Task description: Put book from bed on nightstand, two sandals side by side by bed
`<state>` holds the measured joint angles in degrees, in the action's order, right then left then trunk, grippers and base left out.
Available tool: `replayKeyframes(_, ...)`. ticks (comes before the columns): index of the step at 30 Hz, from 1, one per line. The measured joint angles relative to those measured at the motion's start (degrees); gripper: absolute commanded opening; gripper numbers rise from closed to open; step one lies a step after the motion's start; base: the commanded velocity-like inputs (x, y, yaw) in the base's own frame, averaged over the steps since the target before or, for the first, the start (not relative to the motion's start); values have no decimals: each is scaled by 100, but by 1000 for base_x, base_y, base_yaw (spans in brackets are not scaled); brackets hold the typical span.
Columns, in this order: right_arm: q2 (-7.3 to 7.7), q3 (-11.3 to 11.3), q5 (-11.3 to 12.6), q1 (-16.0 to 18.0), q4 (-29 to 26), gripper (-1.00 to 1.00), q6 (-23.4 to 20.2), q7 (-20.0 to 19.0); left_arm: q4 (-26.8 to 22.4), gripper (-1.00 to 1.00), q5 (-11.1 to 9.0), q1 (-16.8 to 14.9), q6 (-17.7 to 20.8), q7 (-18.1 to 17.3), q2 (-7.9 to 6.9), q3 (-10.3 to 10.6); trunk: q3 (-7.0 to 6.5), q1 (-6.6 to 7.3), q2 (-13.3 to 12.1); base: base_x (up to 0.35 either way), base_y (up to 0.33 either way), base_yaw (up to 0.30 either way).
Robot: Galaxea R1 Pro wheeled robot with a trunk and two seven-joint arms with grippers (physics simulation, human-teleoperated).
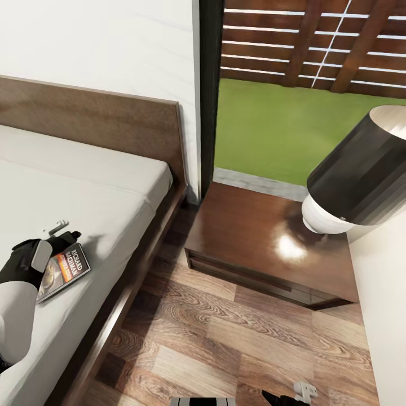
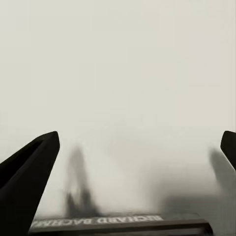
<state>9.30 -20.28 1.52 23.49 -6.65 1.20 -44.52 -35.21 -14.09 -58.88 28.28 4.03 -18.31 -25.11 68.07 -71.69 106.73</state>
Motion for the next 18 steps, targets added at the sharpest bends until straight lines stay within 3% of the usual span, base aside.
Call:
replayKeyframes(6,0,0,0,-3,0,100,0,2,-56,100,-185,3,289,5,-100,-5,0,0,0,0,0,0)
replayKeyframes(18,0,0,0,-1,0,100,0,0,-80,100,-192,6,301,1,-231,-23,1,0,0,0,0,0)
